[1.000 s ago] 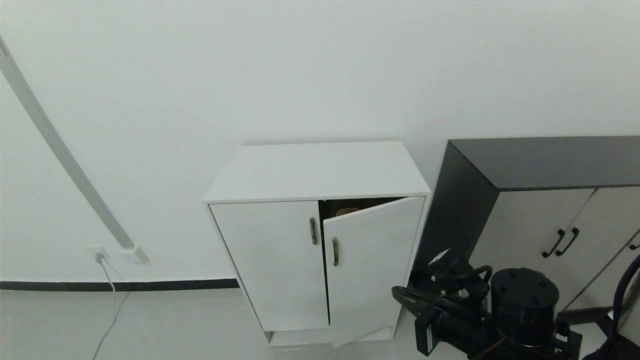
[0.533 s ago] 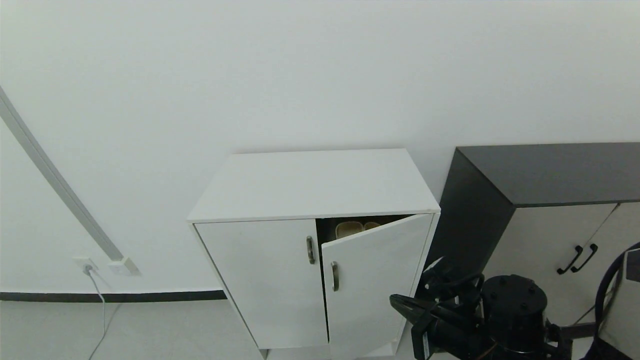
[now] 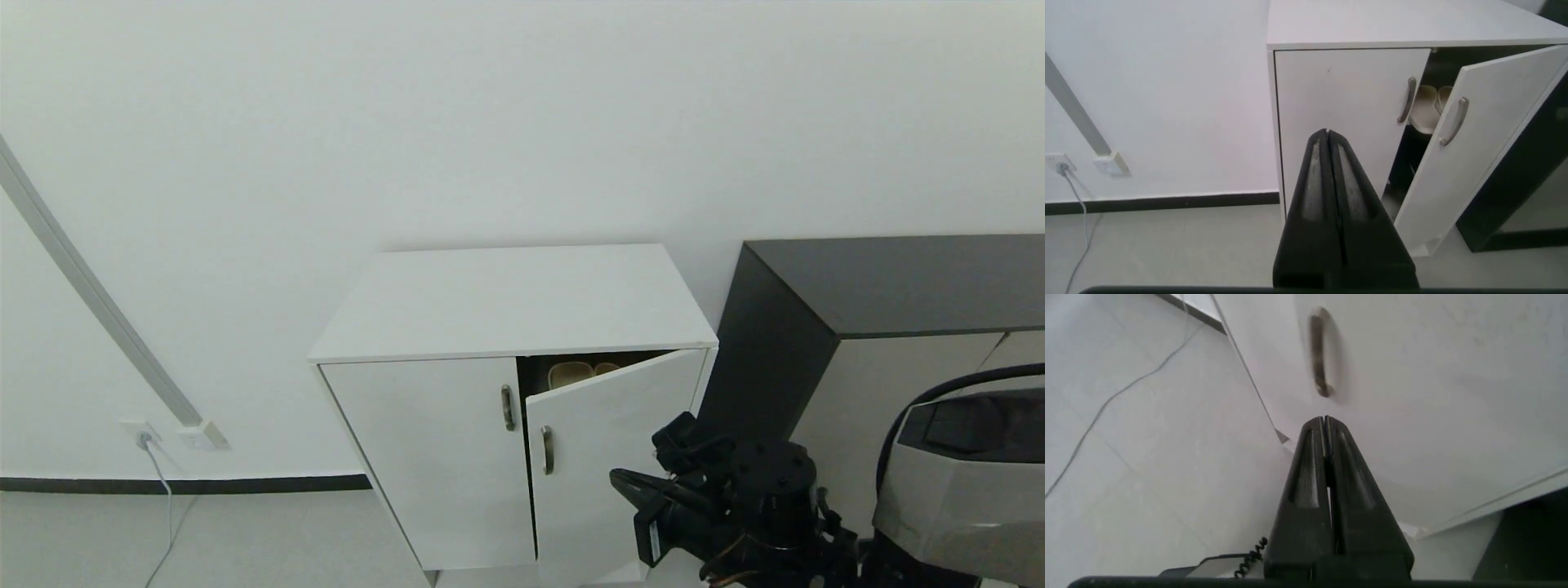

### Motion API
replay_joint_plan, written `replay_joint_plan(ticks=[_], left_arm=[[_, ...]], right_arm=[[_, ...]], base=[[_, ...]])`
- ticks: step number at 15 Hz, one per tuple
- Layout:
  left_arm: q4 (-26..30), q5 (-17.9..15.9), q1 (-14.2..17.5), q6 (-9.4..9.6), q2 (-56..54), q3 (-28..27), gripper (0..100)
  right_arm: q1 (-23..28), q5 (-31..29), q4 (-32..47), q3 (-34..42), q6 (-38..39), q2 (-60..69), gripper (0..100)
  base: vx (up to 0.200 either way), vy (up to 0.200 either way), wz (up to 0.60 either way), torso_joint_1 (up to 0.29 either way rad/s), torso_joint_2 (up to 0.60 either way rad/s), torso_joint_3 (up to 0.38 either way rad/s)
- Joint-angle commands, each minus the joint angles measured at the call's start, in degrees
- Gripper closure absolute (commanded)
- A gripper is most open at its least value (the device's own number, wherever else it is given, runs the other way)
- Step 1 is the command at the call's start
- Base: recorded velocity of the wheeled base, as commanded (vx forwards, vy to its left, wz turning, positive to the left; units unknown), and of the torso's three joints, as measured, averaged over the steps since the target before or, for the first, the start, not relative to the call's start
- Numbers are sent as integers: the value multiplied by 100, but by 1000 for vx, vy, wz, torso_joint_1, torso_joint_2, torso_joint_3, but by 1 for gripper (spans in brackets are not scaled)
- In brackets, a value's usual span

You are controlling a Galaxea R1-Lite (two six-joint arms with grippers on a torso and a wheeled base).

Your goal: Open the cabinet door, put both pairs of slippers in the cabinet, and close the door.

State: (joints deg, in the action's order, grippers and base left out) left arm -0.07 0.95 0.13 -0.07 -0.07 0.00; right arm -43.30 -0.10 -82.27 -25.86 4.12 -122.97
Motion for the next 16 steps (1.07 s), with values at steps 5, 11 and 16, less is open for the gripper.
replay_joint_plan(ticks=[5, 11, 16], left_arm=[[-1, 2, 4, -1, 7, 0, 100], [-1, 10, 4, -1, 7, 0, 100], [-1, 2, 4, -1, 7, 0, 100]], right_arm=[[357, 1, 880, -1176, 1, -571, 100], [595, 1, 1521, -1906, 1, -641, 100], [709, 1, 1978, -2354, 1, -685, 100]], base=[[0, 0, 0, 0, 0, 0], [0, 0, 0, 0, 0, 0], [0, 0, 0, 0, 0, 0]])
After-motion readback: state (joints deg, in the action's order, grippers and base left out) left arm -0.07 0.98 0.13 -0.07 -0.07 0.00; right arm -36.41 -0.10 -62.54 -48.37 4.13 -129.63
